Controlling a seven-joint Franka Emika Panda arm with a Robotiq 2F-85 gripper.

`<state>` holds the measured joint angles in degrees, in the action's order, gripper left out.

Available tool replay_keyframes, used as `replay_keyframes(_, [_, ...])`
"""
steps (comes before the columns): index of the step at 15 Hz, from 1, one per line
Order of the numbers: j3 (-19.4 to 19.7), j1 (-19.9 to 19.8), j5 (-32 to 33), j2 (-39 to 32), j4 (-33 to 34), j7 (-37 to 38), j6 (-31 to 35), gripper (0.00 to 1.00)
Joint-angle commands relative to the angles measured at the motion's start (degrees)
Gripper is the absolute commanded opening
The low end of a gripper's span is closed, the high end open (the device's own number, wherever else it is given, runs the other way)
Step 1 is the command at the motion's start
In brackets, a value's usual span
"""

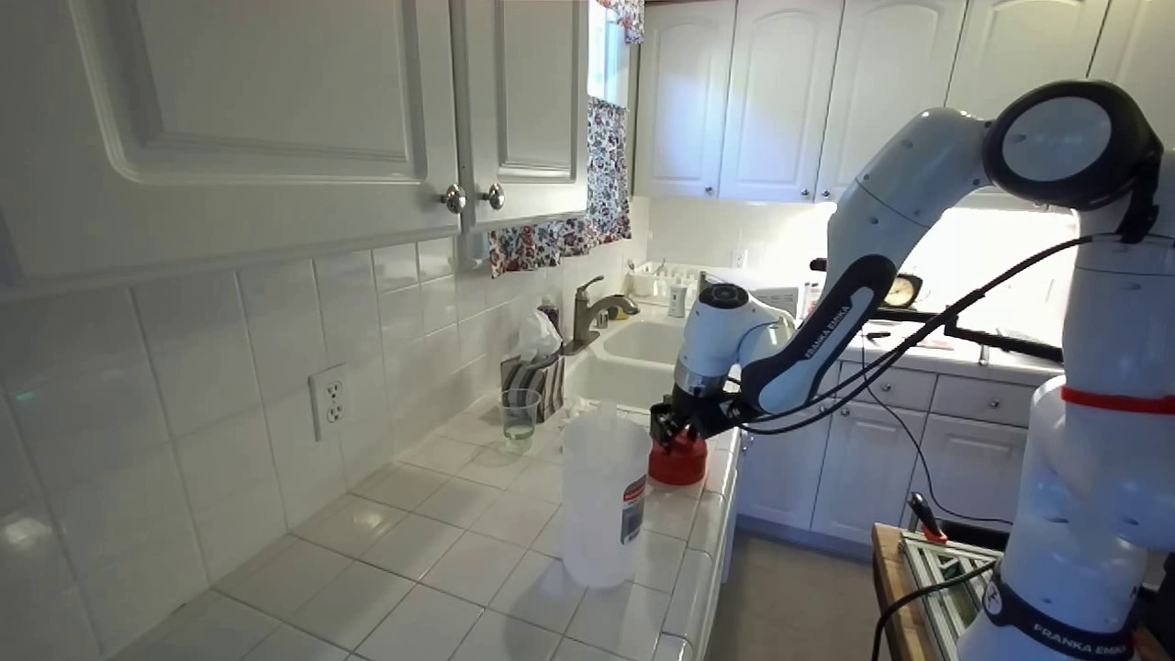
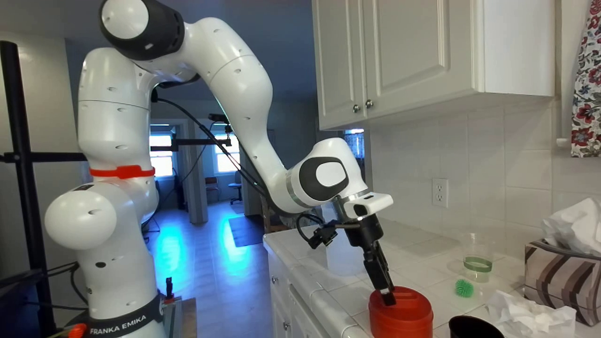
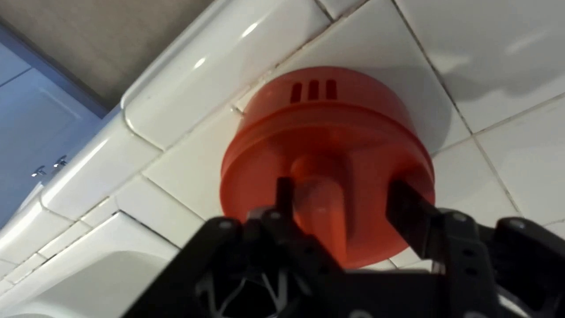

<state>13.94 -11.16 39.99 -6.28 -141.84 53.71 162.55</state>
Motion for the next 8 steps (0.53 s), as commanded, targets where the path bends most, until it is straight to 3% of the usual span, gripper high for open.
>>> replay_keyframes(1, [0.1, -0.2, 0.1, -2.7, 2.6, -0.8, 1.0, 0.27])
replay_keyframes(4, [-0.1, -0.2, -0.1, -2.9, 3.2, -1.0, 1.0, 0.07])
replay_keyframes(8, [-0.7, 0.8, 0.4, 1.7, 1.9, -1.2, -1.4, 0.07])
